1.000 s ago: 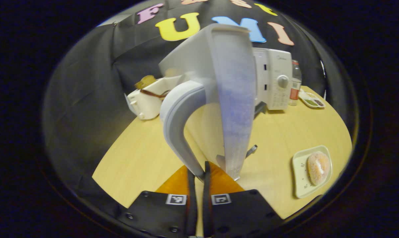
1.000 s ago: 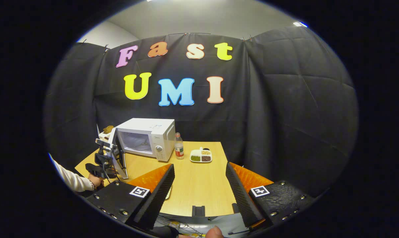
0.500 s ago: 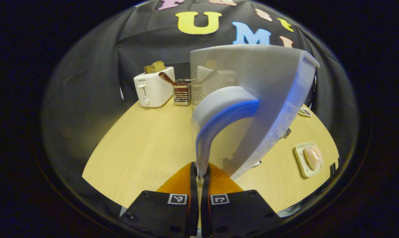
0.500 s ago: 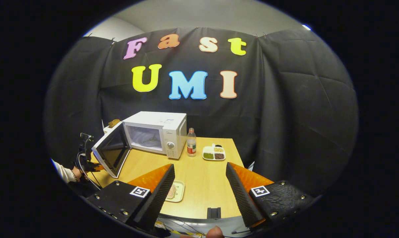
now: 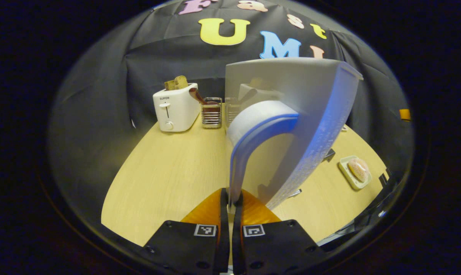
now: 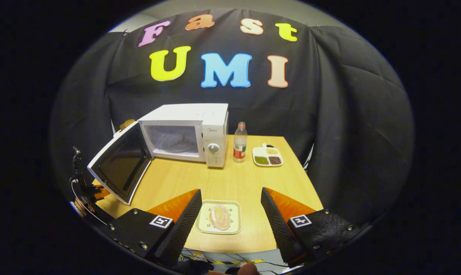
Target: Open the microwave oven with the left hand, put the food in, and close the microwave oven.
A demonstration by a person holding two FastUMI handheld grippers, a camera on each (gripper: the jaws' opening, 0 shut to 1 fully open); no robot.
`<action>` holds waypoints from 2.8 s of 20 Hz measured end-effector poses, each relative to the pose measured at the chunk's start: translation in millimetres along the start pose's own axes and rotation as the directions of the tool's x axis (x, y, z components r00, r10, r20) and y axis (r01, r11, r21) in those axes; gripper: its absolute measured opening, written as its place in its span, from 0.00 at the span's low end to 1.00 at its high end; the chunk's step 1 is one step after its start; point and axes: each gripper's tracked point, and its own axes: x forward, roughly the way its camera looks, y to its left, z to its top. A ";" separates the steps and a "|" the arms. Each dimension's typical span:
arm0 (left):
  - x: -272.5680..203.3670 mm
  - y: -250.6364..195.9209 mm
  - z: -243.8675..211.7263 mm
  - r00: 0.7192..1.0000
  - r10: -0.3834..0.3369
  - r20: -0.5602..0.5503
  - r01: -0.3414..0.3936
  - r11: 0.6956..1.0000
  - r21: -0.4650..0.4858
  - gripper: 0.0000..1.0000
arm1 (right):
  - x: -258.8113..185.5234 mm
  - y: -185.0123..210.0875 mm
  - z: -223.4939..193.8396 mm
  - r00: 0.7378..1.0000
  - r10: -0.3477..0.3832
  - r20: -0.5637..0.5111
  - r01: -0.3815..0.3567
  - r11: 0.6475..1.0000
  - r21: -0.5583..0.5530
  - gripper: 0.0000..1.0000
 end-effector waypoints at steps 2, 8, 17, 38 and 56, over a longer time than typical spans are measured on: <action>-1.3 7.8 -0.2 1.000 -0.029 0.008 0.029 1.000 0.012 0.12 | 22.8 5.7 -24.7 0.997 -0.006 -0.078 0.007 1.000 0.010 0.95; -8.7 9.8 0.9 1.000 0.015 0.020 -0.016 0.999 0.050 0.37 | 77.0 30.4 -72.5 0.973 0.014 -0.229 -0.027 0.998 -0.056 0.96; -83.9 20.4 32.5 0.948 0.314 0.047 -0.315 0.949 0.011 0.76 | 153.7 40.5 -130.7 0.919 0.097 -0.383 -0.138 0.987 -0.079 0.96; -152.3 -131.6 92.3 0.922 0.361 0.137 -0.363 0.932 -0.011 0.86 | 158.3 35.8 -125.5 0.899 0.178 -0.400 -0.222 0.973 -0.065 0.60; -206.2 -60.1 104.0 0.933 0.233 0.273 -0.201 0.970 -0.140 0.81 | 165.2 217.4 9.1 0.933 0.315 -0.171 -0.272 0.933 0.236 0.60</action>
